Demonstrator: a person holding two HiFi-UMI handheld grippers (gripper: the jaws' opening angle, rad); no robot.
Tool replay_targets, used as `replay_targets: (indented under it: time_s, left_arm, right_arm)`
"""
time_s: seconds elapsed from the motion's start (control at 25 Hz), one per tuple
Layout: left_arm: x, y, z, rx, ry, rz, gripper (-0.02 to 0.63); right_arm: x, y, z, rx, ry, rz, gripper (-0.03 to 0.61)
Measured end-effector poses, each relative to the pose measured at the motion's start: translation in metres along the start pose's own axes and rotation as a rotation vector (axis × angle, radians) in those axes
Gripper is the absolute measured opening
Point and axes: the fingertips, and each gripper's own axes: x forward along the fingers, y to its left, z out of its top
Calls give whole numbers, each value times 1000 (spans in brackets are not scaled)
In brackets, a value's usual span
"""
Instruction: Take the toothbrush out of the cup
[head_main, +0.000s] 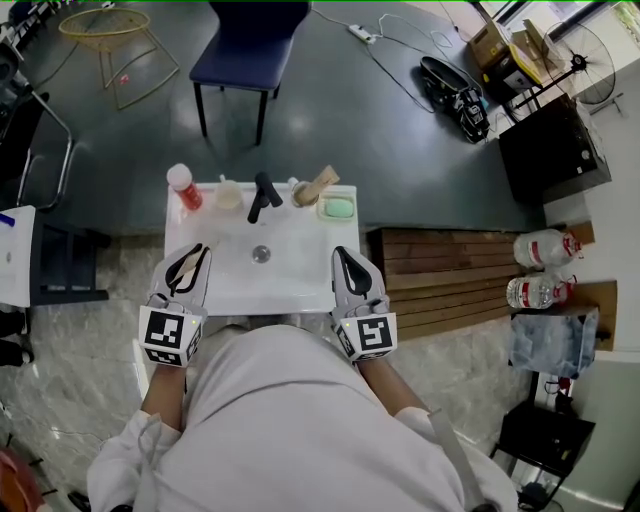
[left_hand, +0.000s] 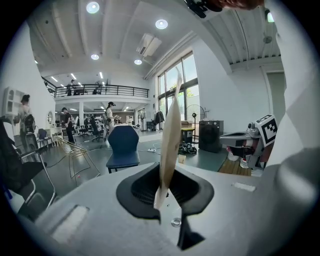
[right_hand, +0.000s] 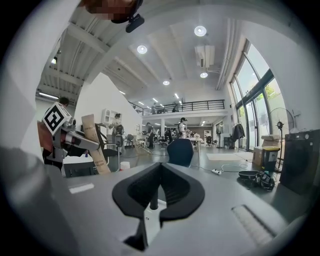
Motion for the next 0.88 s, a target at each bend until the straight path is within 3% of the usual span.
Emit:
replay_targets:
  time_s: [0.2,0.76,0.88]
  left_arm:
    - [-2,-1,4,-1,-4,3,48]
    - [-4,2,6,0,1,24,48]
    - [-5,2,6,0,3,28,48]
  right_arm:
    - [5,1,2,5,-13,17,20]
    - [14,-8,-2,24,-34,0,274]
    - [15,-11,-5,28,-36,-5,293]
